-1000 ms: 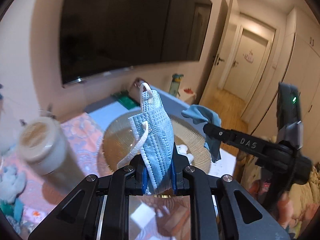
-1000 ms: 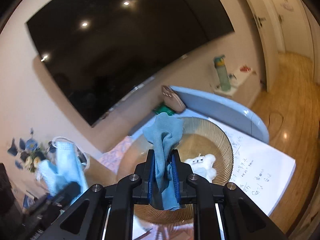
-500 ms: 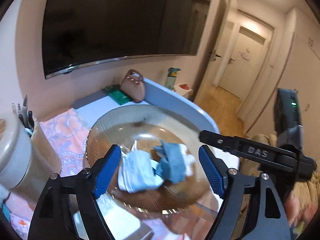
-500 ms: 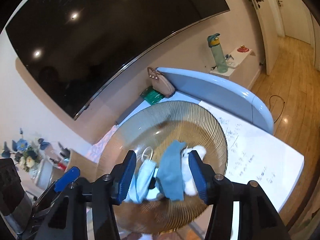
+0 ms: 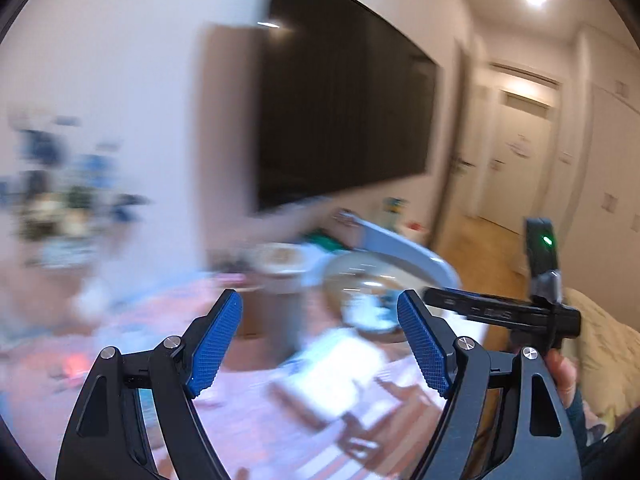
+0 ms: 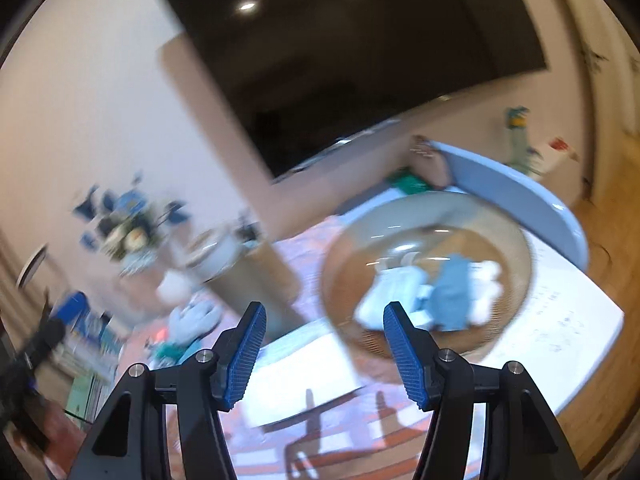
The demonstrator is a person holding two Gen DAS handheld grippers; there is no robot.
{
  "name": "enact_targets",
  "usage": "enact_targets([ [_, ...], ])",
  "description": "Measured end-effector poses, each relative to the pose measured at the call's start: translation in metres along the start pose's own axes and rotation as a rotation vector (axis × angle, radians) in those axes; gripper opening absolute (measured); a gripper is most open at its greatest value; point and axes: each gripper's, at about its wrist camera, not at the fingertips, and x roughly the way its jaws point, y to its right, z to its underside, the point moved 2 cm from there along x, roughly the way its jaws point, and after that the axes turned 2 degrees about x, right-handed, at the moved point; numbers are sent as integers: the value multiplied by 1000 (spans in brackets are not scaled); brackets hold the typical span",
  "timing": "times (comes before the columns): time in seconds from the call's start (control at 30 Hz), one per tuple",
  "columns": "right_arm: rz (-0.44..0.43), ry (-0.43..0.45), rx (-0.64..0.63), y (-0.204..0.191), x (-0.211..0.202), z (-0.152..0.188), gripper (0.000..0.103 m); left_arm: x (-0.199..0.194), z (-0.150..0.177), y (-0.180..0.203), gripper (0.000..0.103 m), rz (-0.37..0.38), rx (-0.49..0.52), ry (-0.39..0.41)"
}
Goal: Organize soft objects
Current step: 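Return both tools to the pile of soft items, then grasp the white plastic bag with the left tool while the right tool grasps the pink wipes pack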
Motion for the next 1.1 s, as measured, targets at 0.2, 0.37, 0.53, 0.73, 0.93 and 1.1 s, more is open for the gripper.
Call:
enact_targets([
  [0.2, -138, -69, -129, -79, 21, 25, 74, -100, 12, -82, 79, -352, -53, 38],
  [0.37, -180, -169, -259, -138, 61, 63, 81, -114, 49, -134, 79, -475, -149, -11],
  [0.53, -148, -275, -377, -176, 107, 98, 81, -72, 117, -190, 79, -449, -312, -126],
  [0.73, -60, -375, -487, -199, 168, 118, 83, -9, 188, -211, 79, -377, -442, -294],
  [0.93, 90, -446, -606, -203, 240, 130, 83, 40, 217, -205, 79, -469, -345, -389],
  [1.1, 142, -455, -650, -205, 280, 127, 83, 48, 228, -207, 79, -536, -252, -439],
])
